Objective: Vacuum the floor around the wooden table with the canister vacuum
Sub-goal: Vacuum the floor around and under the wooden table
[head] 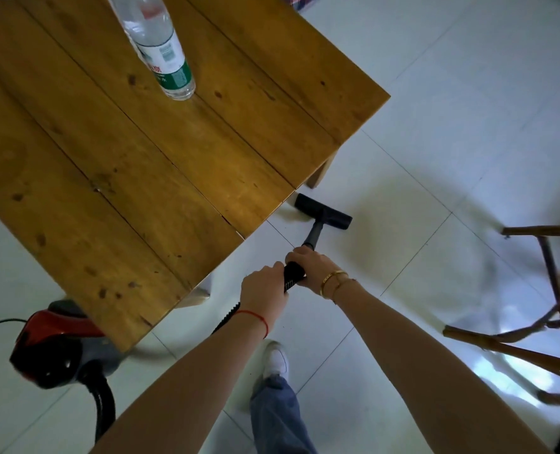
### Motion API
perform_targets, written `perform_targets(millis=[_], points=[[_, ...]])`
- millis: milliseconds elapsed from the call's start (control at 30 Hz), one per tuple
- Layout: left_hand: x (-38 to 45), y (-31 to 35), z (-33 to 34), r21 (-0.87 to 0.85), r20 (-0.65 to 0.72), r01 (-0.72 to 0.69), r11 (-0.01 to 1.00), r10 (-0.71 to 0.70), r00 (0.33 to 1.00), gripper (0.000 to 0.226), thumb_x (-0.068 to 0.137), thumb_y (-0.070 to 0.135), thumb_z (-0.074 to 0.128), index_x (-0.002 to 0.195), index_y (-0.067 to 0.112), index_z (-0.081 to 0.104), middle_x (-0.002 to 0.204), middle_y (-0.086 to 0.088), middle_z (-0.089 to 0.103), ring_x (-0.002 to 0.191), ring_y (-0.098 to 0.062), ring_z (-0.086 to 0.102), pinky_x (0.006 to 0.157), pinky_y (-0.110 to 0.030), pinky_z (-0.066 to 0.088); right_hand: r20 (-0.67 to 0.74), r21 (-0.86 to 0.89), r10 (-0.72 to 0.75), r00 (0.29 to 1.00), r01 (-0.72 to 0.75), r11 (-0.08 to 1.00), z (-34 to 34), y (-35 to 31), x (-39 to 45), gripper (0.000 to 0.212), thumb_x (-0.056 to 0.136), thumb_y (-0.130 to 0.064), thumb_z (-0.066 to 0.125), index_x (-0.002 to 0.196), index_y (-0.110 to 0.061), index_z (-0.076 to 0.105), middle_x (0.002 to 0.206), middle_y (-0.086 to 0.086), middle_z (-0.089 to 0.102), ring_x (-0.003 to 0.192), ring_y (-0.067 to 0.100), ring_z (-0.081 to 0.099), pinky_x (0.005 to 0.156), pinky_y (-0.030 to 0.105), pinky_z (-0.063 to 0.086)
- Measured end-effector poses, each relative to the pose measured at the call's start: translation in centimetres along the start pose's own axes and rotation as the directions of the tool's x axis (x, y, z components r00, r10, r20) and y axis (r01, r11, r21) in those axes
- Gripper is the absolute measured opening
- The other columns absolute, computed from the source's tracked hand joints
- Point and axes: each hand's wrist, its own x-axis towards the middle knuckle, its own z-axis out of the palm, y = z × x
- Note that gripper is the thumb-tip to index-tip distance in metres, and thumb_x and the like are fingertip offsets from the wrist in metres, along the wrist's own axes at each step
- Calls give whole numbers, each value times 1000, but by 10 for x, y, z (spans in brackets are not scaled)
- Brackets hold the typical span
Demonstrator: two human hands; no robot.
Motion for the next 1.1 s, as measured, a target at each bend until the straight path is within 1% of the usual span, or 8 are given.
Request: perform_targets(millis=[267,333,467,567,633,733,833,1100], points=[[-81,-45,13,-6,33,29,1000,-29,999,24,91,26,55,112,15,50,102,-5,63,90,-20,65,72,-25,47,18,70,2,1000,-3,998,51,-72,-40,28,83,-14,64,111,-14,55,113,6,57,98,26,59,87,37,50],[-110,-61,21,-3,55,41,999,-41,998,23,90,26,55,110,15,50,100,-4,63,88,-19,64,70,-24,46,31,74,-1,1000,-1,997,72,-95,-51,29,83,-12,64,110,-14,56,112,7,57,99,27,58,88,38,50],[-172,-99,41,2,95,65,998,-65,993,21,90,27,55,107,15,52,97,-2,64,85,-18,65,71,-25,49,69,83,-9,998,3,997,122,-149,-77,30,82,-9,63,110,-13,56,115,9,57,103,27,57,90,36,48],[-222,-131,59,11,133,82,997,-83,988,20,90,25,54,106,15,53,97,-3,64,84,-18,65,70,-25,49,87,86,-24,996,16,996,166,-193,-93,27,82,-10,62,107,-14,57,111,8,58,102,26,57,92,38,49],[-255,-156,71,27,154,95,995,-98,983,21,89,25,53,108,15,53,98,-3,63,85,-19,65,70,-27,48,101,77,-36,994,28,997,196,-225,-103,26,83,-11,61,108,-15,56,111,9,58,103,27,56,91,40,48],[-299,-192,86,32,170,118,993,-121,978,24,90,25,53,111,15,52,106,-5,61,93,-22,64,75,-30,48,123,57,-65,990,58,997,233,-272,-115,28,85,-9,58,112,-10,54,115,15,55,108,30,52,92,38,45],[-337,-226,99,19,177,148,989,-149,973,27,90,25,55,114,14,53,110,-6,61,98,-24,63,79,-31,48,138,52,-85,987,79,996,262,-315,-124,28,86,-8,56,113,-8,53,116,17,54,109,32,51,91,40,45],[-413,-295,110,-50,164,254,966,-243,956,29,87,25,57,114,15,53,112,-4,62,101,-22,63,80,-30,48,200,2,-165,966,168,986,302,-403,-129,29,85,-12,59,113,-9,54,114,18,55,105,34,56,89,41,47]])
